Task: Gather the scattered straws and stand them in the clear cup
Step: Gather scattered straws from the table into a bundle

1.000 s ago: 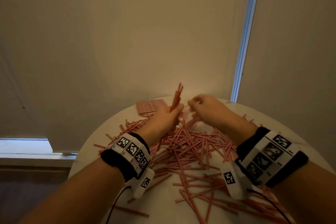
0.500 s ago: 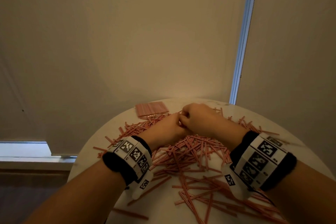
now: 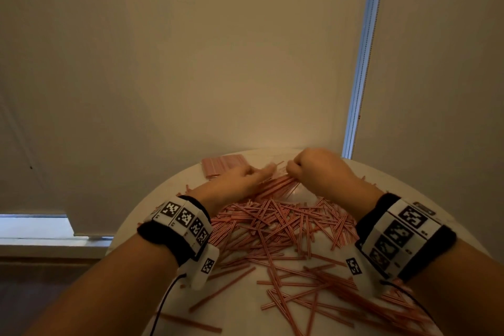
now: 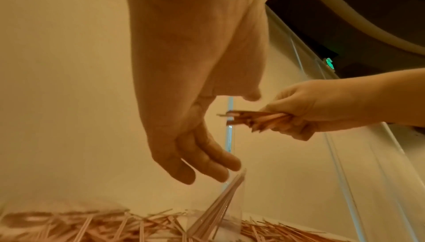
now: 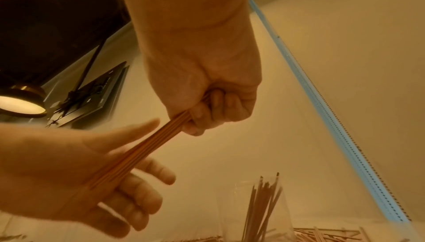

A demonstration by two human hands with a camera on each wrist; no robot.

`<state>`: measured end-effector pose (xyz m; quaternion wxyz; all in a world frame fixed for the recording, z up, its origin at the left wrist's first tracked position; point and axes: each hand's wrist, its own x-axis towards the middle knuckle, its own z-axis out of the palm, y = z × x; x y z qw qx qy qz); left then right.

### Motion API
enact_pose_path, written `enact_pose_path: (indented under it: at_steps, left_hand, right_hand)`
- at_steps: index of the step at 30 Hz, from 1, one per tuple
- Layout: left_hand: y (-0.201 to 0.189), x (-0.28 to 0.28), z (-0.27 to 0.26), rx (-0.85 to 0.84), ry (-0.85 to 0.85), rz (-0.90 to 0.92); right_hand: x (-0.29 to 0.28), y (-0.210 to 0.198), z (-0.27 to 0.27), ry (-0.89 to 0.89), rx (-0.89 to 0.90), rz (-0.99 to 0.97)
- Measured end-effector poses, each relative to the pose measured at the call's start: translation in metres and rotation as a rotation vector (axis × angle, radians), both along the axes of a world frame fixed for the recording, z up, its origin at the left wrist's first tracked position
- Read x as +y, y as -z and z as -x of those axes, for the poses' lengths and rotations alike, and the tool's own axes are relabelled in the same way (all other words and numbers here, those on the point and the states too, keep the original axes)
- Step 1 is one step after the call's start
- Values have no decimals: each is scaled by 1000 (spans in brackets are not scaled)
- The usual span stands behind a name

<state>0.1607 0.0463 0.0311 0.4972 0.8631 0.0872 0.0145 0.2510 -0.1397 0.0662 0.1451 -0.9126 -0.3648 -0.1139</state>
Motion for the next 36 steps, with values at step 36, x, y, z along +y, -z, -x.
enact_pose_path:
  at_steps: [36]
  left_hand:
    - [21,-6,-156,105,6,-392]
  right_hand:
    - [57,7,-135,141,-81,342]
